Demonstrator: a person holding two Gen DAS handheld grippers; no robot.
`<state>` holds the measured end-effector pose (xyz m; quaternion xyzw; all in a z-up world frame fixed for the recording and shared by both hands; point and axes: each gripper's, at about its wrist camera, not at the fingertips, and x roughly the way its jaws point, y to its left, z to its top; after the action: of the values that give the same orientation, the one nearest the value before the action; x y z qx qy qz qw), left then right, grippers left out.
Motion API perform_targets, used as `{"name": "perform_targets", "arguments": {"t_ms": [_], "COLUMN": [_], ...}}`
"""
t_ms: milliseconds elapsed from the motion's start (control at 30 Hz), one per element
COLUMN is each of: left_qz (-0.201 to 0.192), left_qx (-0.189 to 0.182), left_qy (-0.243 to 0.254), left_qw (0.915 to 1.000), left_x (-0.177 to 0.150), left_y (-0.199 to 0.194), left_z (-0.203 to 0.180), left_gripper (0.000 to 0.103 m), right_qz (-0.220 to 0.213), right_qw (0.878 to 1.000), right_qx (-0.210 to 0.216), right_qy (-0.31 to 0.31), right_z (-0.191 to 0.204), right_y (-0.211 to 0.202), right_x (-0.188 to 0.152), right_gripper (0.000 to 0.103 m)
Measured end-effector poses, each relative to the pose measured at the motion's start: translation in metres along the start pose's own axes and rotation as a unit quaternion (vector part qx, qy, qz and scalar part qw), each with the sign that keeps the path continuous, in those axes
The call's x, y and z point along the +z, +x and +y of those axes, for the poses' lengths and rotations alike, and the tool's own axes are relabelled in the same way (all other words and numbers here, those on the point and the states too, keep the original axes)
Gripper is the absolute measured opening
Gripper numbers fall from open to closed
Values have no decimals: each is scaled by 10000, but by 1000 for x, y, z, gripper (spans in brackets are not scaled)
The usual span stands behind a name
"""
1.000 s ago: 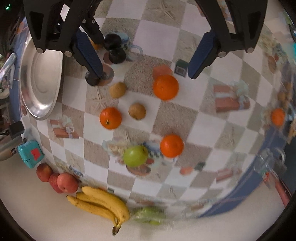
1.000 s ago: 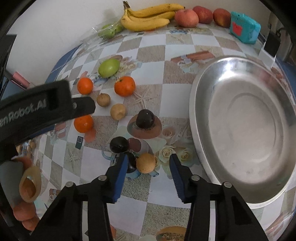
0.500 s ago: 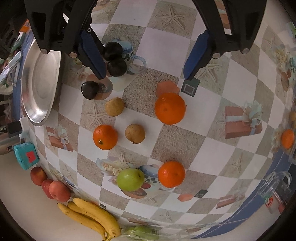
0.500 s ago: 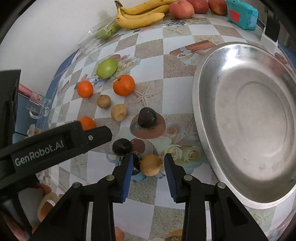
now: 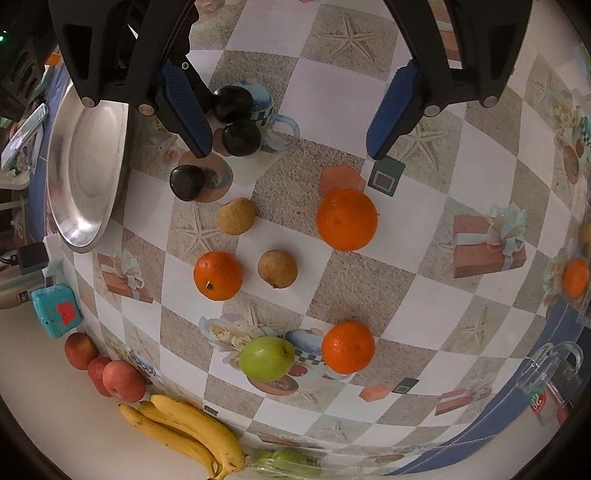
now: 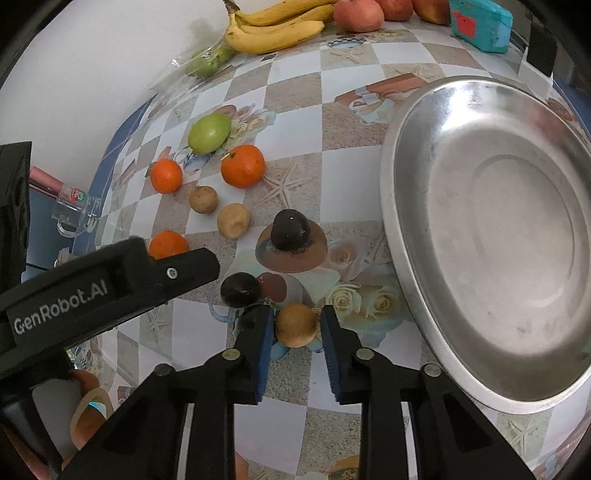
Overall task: Organize fruits
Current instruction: 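Close the right tool on the tan fruit while the left tool grasps the dark fruit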
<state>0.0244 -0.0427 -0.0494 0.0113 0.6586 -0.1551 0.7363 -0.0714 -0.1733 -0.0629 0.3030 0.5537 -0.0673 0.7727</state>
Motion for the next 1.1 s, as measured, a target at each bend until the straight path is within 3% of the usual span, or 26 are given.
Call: {"name": "perform_targets", "arguments": {"t_ms": [467, 733, 1100], "left_qz": [-3, 138, 317], "left_qx": [-158, -258, -272], "left_qy": [89, 342, 635], "left_qw": [9998, 9990, 9971], "left_x": [2, 0, -2], "left_y": [3, 12, 31], "left_z": [-9, -21, -38], "left_gripper": [79, 57, 44], "right_qz": [-320, -728, -759], "right_qw": [9994, 9967, 9965], "right_qx": [-69, 58, 78], "right_qy": [77, 341, 341], "right_z": [-2, -14, -15], "right_y": [-23, -52, -56], "right_x": [4, 10, 9], "right_gripper": [24, 24, 24]}}
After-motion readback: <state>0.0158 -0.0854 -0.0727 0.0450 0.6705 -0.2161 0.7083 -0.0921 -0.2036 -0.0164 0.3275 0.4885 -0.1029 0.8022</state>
